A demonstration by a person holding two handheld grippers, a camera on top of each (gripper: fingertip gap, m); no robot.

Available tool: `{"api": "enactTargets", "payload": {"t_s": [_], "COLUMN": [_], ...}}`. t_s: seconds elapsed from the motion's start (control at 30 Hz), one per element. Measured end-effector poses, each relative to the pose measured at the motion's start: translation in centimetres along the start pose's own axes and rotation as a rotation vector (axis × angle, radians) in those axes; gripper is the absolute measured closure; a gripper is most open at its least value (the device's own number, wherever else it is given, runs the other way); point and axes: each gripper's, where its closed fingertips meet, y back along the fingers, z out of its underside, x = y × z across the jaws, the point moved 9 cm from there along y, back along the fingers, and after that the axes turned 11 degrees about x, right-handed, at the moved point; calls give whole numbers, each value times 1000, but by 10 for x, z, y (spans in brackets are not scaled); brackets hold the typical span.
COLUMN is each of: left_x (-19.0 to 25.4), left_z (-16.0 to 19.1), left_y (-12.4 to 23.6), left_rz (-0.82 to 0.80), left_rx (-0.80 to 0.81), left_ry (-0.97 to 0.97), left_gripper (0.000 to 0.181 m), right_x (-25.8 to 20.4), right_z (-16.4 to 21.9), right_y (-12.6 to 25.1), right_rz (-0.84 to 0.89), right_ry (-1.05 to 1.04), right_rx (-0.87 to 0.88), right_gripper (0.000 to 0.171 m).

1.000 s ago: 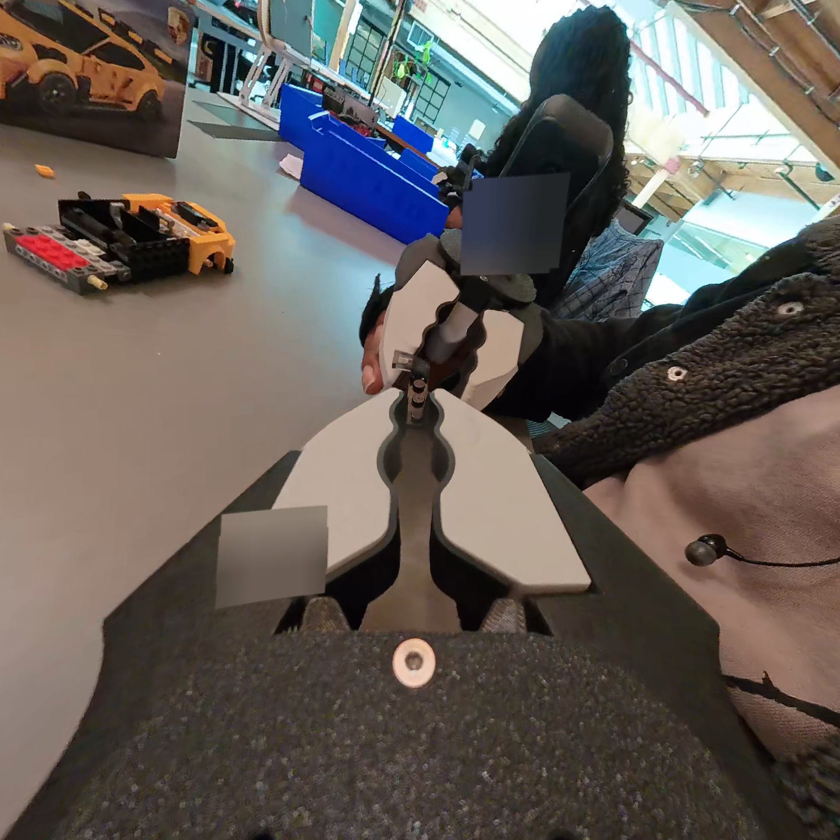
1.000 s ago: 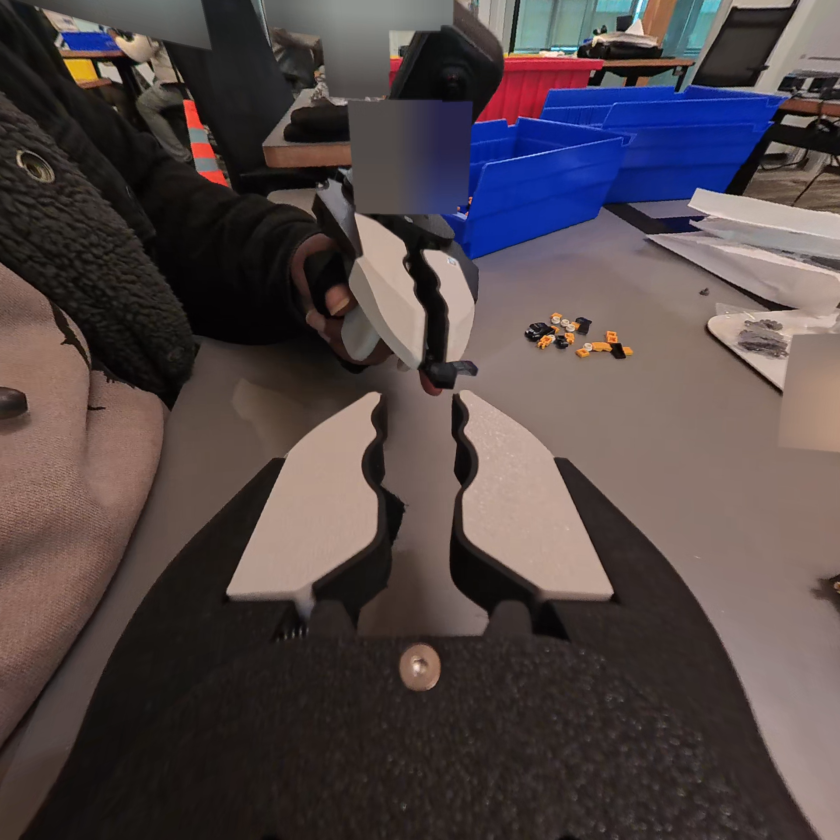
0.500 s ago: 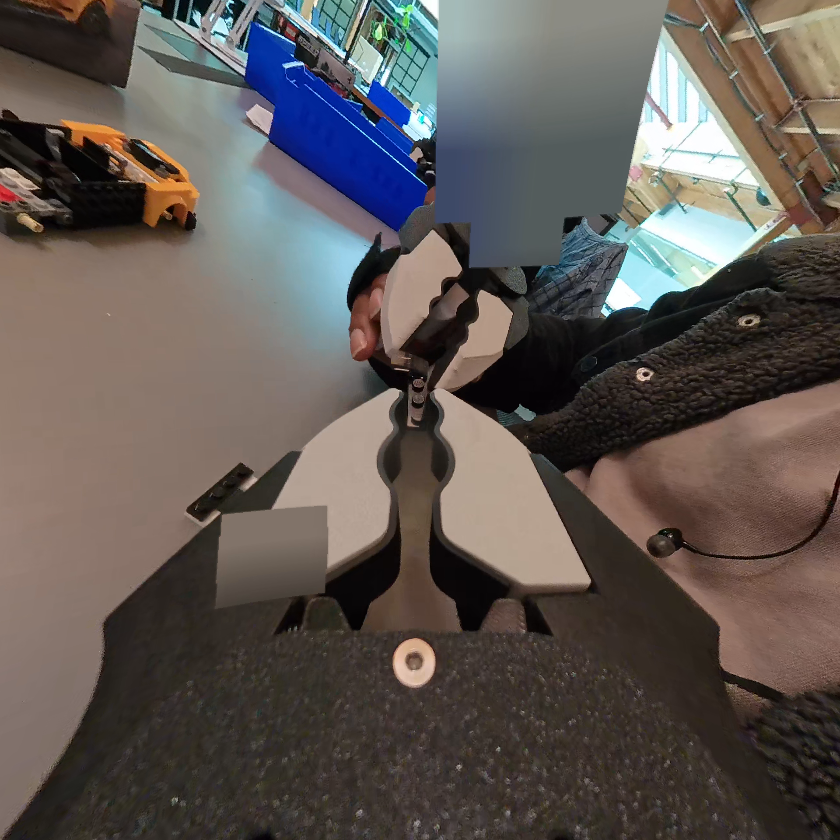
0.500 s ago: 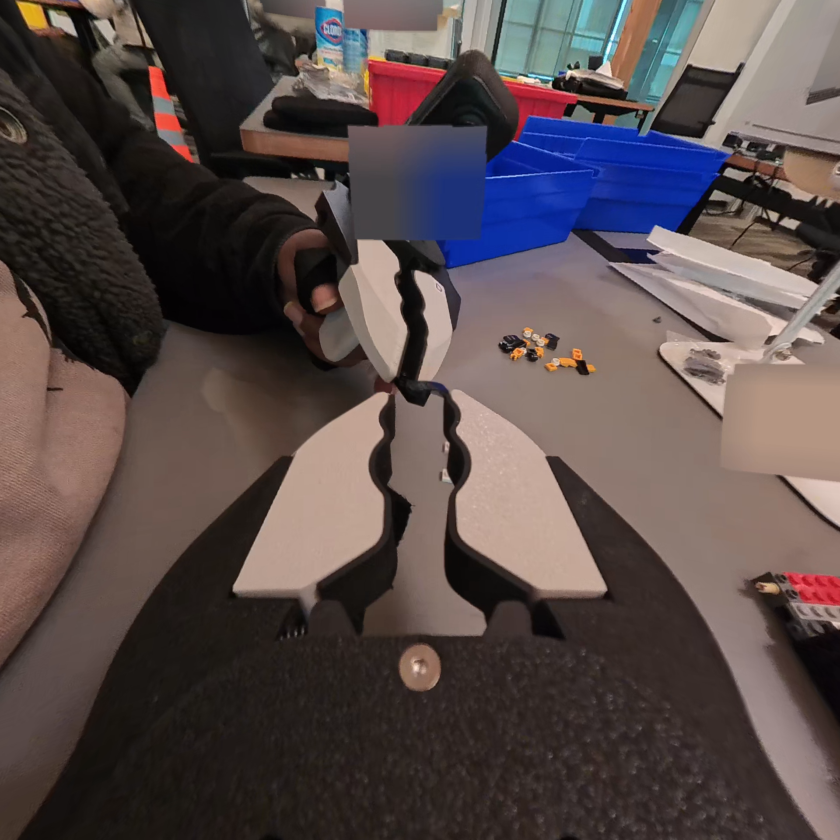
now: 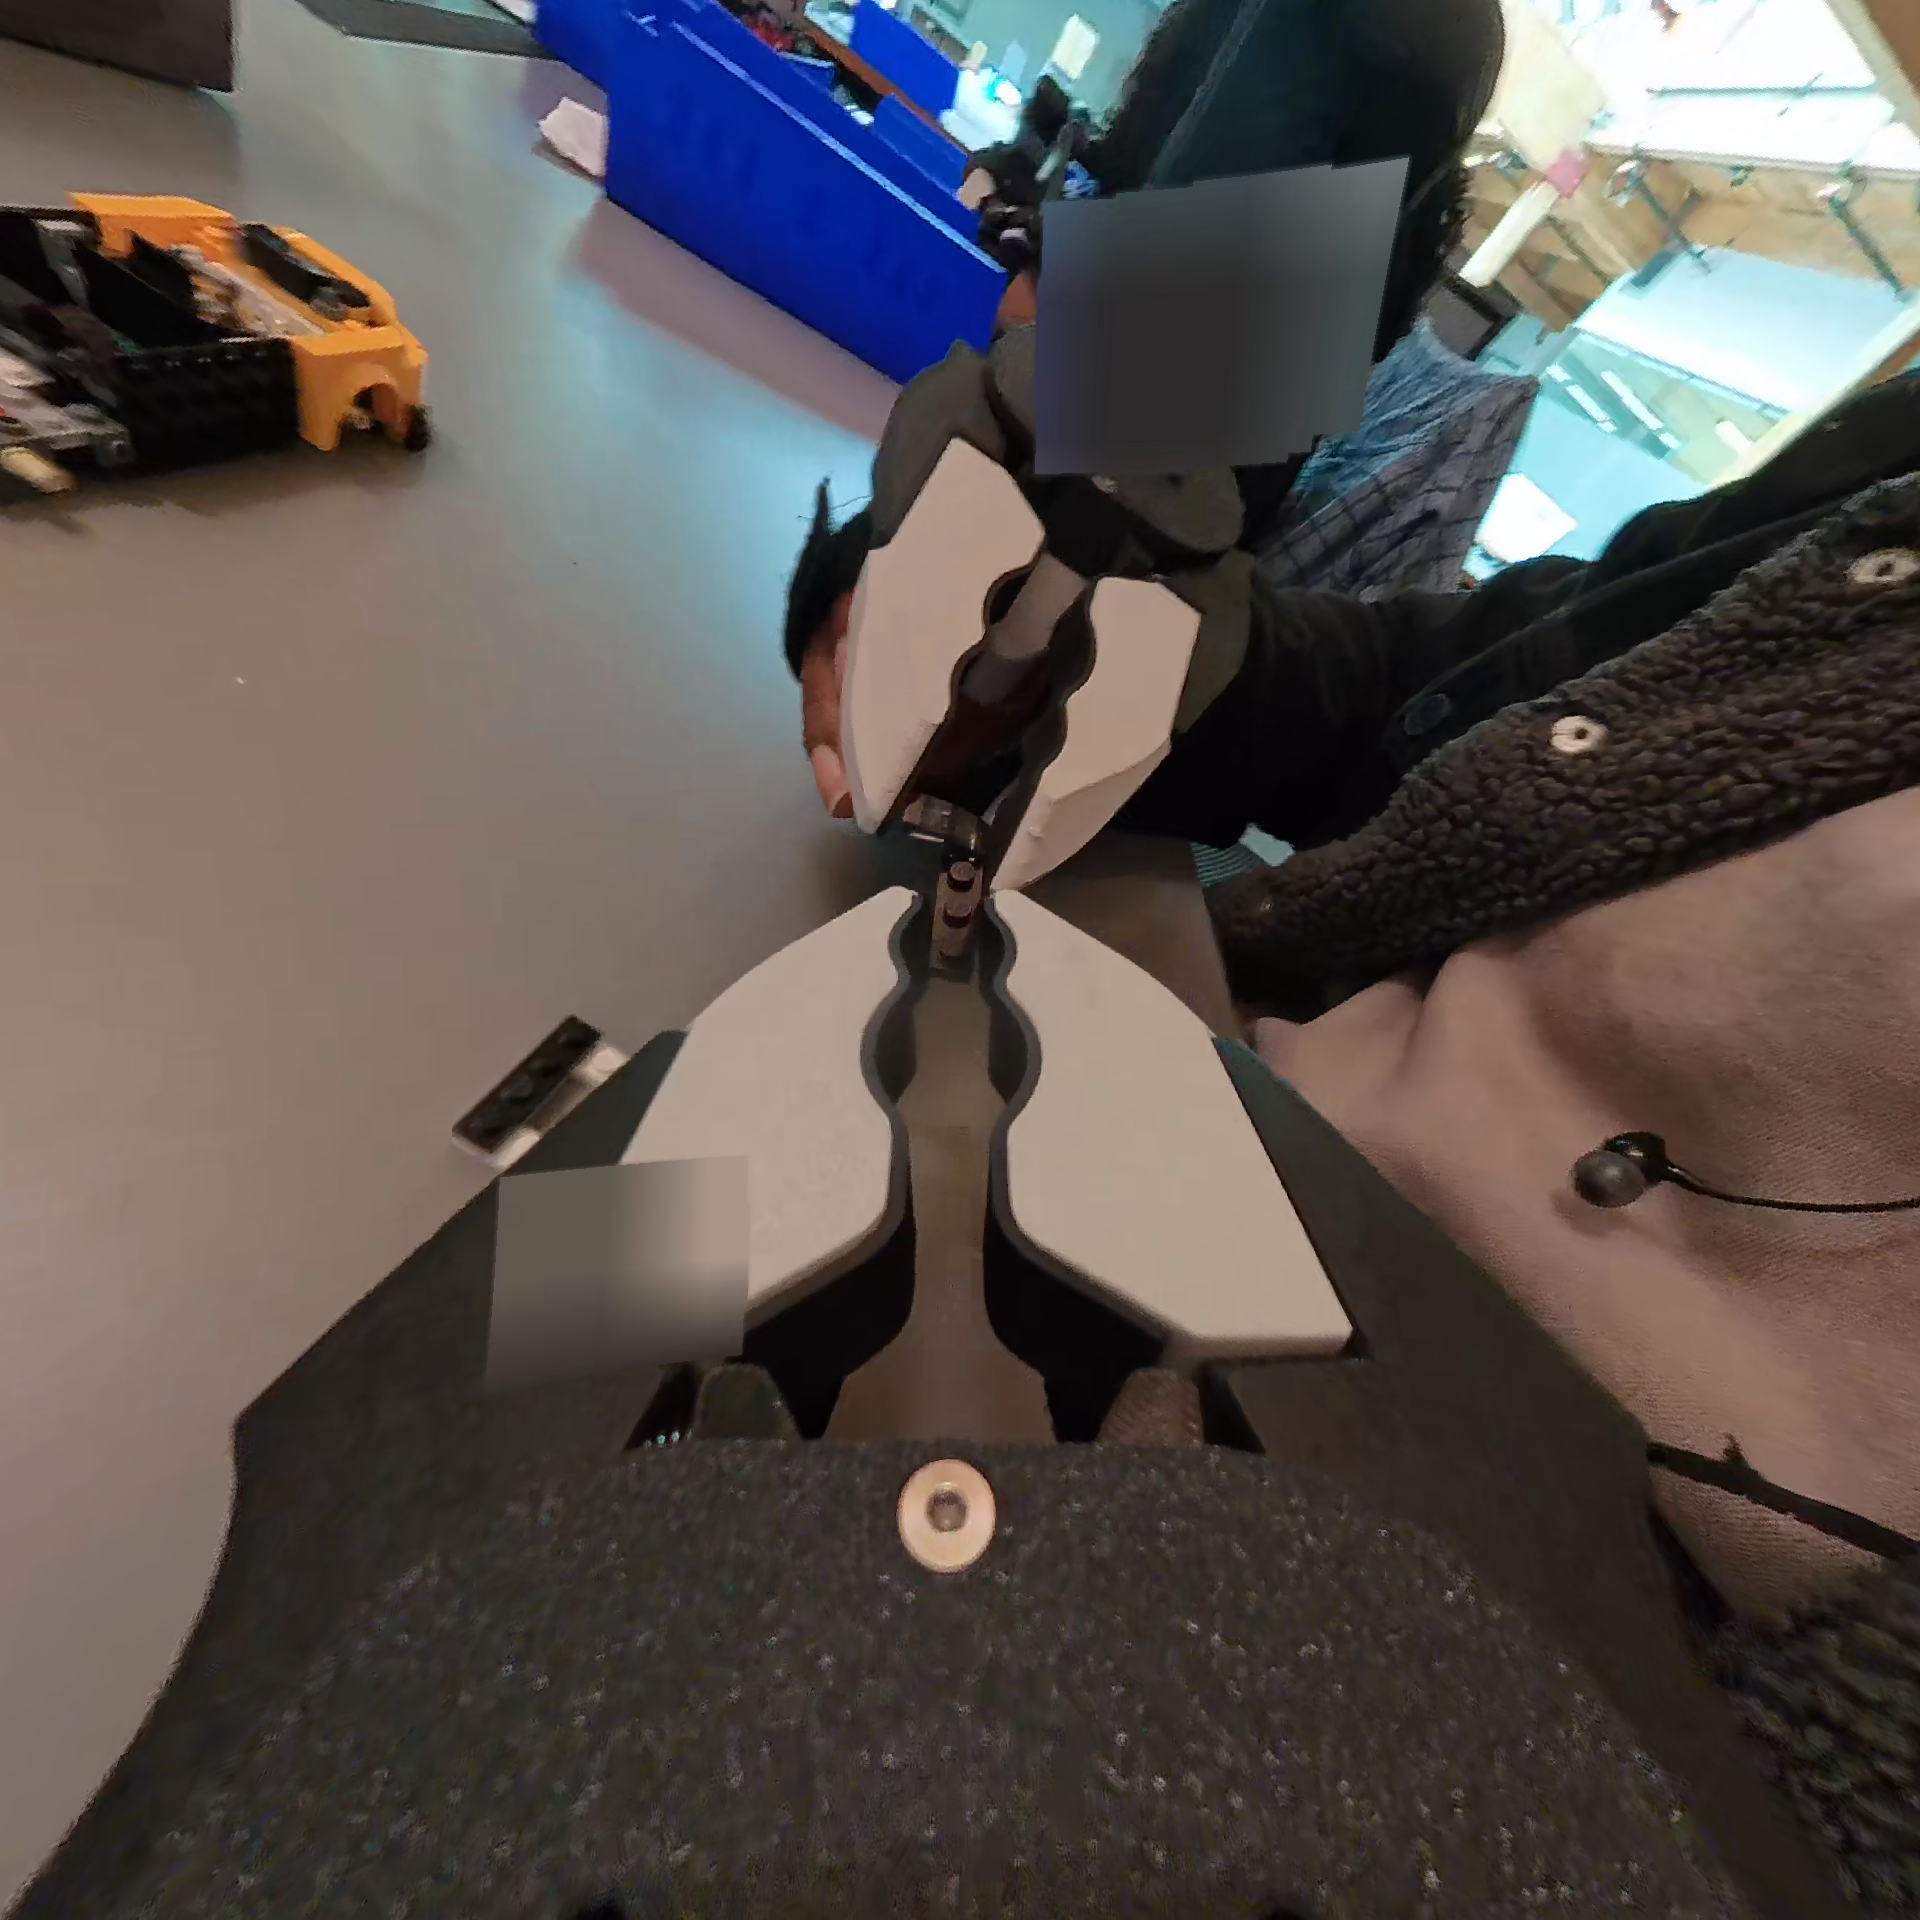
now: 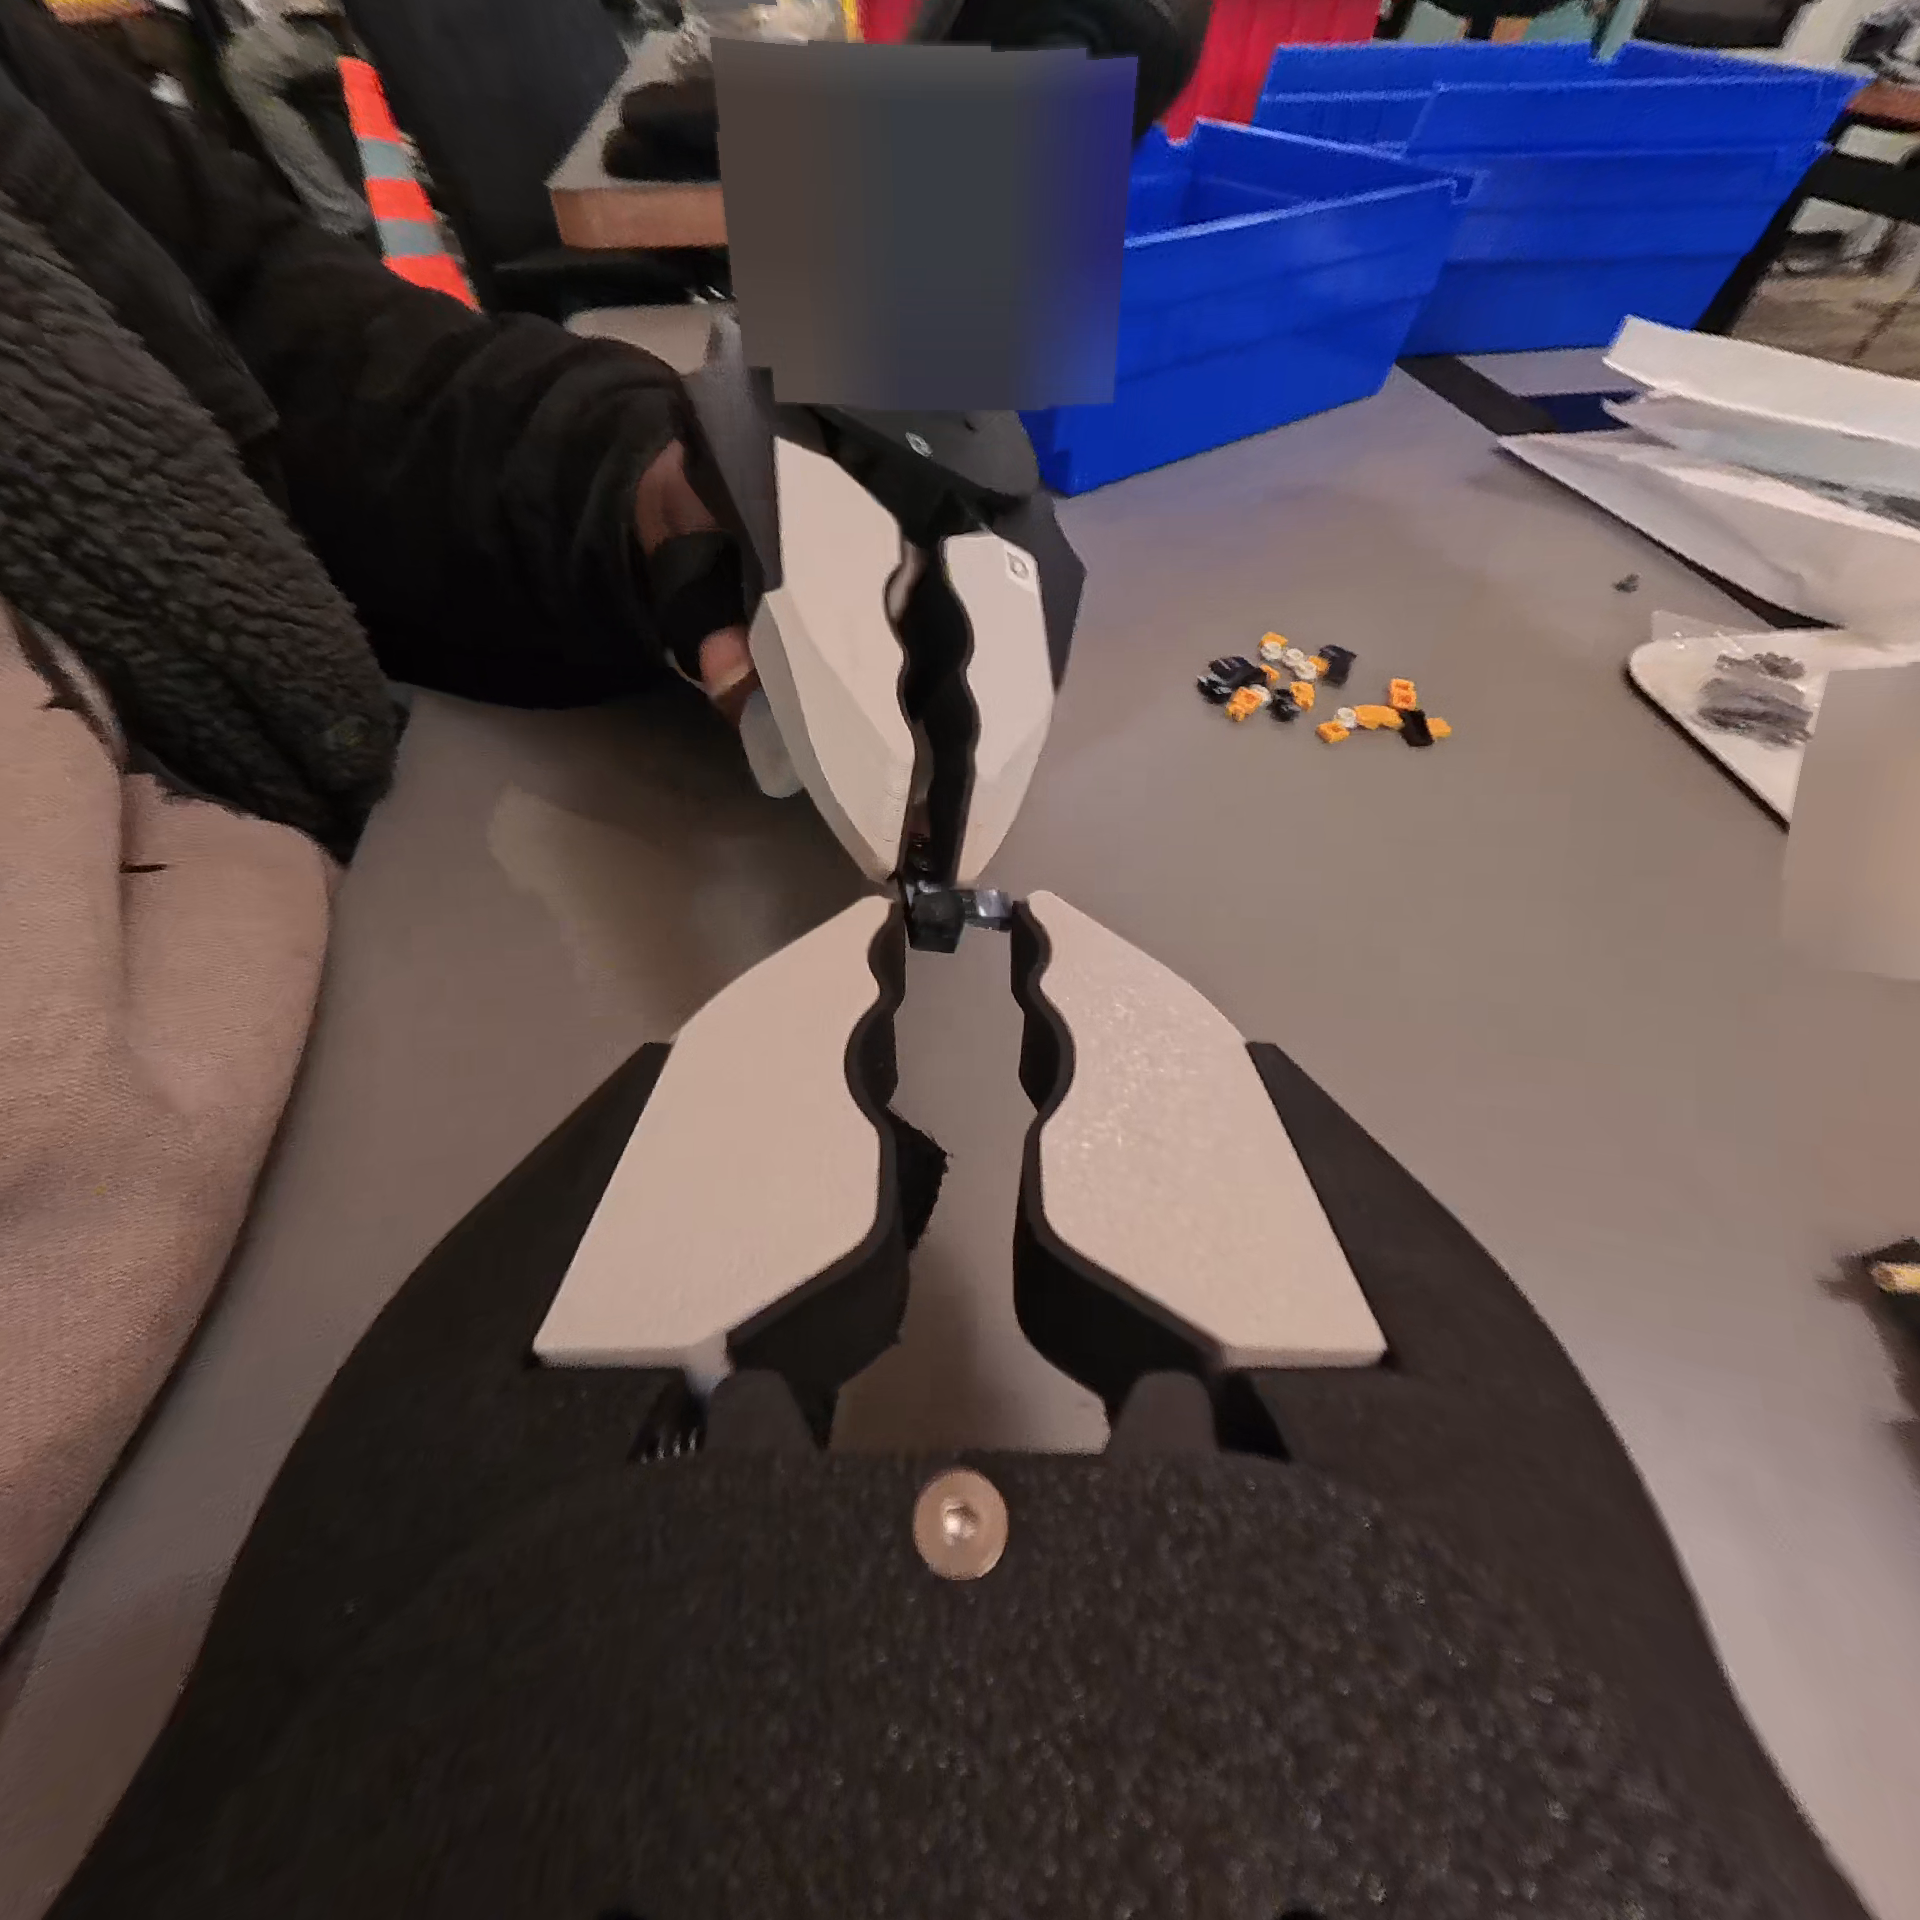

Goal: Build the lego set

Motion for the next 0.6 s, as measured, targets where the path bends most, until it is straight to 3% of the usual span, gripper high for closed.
{"api": "enactTargets", "payload": {"t_s": [0.47,0.6], "left_x": [-25,-36], "left_z": [1,-8], "left_y": [12,17], "left_rz": [-375,-426], "left_rx": [-200,-349], "left_ry": [-362,-509], "left_gripper": [156,150], "right_x": [13,13], "right_z": [21,24], "right_y": [-7,-12], "right_rz": [192,190], "right_ry": [96,126], "right_rx": [-238,-287], "right_gripper": [152,152]}}
